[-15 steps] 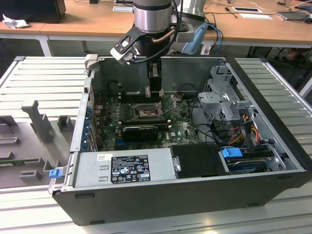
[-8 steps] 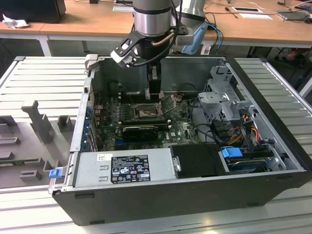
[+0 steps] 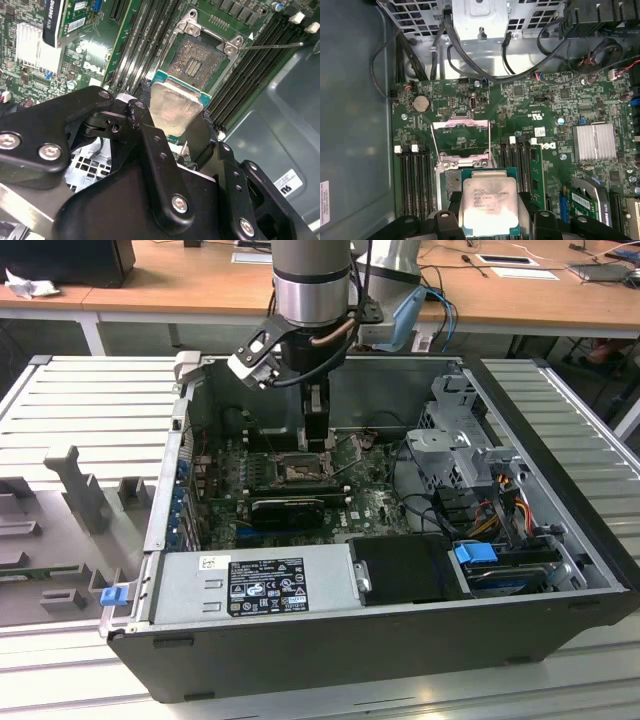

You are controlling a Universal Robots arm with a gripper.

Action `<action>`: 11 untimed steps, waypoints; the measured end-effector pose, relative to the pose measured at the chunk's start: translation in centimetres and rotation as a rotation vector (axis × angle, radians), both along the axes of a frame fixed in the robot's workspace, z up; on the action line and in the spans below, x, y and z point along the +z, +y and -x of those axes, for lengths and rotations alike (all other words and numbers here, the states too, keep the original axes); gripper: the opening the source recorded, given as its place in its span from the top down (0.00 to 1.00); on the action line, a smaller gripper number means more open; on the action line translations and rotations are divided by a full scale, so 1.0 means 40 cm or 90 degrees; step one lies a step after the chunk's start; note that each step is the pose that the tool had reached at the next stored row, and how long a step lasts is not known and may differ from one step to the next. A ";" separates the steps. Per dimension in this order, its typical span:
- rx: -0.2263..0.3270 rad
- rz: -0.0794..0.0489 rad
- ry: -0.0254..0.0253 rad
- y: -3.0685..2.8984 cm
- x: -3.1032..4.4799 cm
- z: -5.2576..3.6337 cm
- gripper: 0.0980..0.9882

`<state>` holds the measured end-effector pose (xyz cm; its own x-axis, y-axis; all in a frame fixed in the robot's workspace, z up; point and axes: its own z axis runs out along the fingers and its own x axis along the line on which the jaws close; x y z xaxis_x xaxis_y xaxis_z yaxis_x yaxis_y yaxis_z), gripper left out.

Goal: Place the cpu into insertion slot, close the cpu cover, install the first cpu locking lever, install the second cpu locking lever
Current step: 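Place the cpu into insertion slot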

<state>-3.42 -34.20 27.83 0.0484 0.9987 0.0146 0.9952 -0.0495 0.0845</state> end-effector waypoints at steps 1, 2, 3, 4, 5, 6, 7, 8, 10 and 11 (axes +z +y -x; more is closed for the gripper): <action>0.011 0.000 0.0000 0.000 -0.004 0.000 0.52; 0.023 0.000 0.0000 0.000 -0.009 0.000 0.52; 0.030 0.000 0.0000 0.000 -0.013 0.000 0.52; 0.033 0.000 0.0000 0.000 -0.017 0.000 0.52; 0.034 0.000 0.0000 0.000 -0.021 0.000 0.52; 0.034 0.000 0.0000 0.000 -0.024 0.000 0.52; 0.034 0.000 0.0000 0.000 -0.026 0.000 0.52; 0.034 0.000 0.0000 0.000 -0.027 0.000 0.52; 0.034 0.000 0.0004 0.000 -0.029 0.000 0.52; 0.034 0.000 0.0005 0.000 -0.029 0.000 0.52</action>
<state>-3.44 -34.20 26.67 -0.0045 0.9999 0.0145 0.9965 0.0033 0.0837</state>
